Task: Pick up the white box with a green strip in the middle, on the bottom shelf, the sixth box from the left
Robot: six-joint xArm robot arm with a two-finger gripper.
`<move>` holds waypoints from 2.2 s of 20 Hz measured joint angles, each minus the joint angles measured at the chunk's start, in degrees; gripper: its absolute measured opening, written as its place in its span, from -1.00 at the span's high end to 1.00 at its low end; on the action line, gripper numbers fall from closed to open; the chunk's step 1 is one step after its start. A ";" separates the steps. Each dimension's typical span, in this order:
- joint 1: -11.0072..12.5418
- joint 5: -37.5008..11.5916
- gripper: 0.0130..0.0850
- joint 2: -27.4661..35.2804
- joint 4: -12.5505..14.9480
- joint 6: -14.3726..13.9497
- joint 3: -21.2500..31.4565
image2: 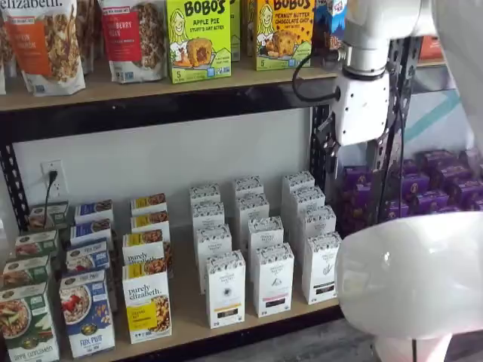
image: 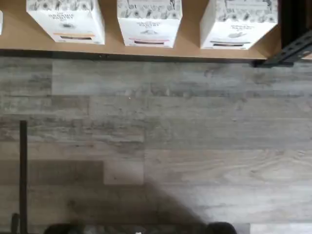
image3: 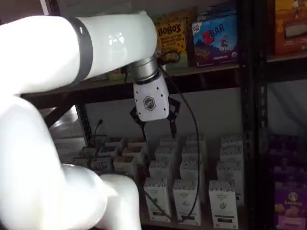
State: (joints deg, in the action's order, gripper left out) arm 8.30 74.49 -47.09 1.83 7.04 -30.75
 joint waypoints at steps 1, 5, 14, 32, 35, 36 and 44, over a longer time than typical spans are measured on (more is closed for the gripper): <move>0.54 -1.67 -1.00 0.76 -0.76 0.69 0.97; 1.49 -6.68 -1.00 5.05 -1.60 1.91 3.57; 1.79 -19.66 -1.00 16.56 0.21 1.18 6.94; 0.01 -46.85 -1.00 39.29 0.37 -1.18 7.80; 0.47 -50.41 -1.00 42.88 2.66 -2.80 6.96; 0.59 -51.55 -1.00 44.00 2.23 -2.32 6.60; 1.94 -52.12 -1.00 54.22 3.05 -1.74 -0.81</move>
State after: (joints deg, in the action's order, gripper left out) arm 10.25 22.37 7.14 4.88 5.30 -31.55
